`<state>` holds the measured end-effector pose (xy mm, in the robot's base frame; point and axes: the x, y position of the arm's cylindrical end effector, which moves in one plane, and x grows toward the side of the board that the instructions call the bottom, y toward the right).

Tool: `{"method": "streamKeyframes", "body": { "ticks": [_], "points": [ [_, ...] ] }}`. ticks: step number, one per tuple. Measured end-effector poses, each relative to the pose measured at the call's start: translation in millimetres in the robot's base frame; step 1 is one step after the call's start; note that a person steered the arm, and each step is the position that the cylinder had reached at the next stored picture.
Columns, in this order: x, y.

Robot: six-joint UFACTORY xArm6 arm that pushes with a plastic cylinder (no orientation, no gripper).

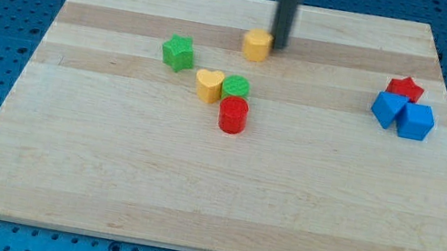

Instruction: Slide the hexagon towards the top left side of the board

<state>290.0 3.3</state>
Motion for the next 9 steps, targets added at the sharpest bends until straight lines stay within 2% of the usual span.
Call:
{"method": "streamKeyframes", "body": {
  "ticks": [1, 2, 3, 5, 6, 7, 8, 9],
  "points": [
    [-3.5, -5.0],
    [-1.6, 56.6],
    [22.2, 52.3],
    [16.5, -101.8],
    [16.2, -89.0],
    [24.0, -104.2],
    [24.4, -166.2],
    [4.0, -212.6]
  ]
}}
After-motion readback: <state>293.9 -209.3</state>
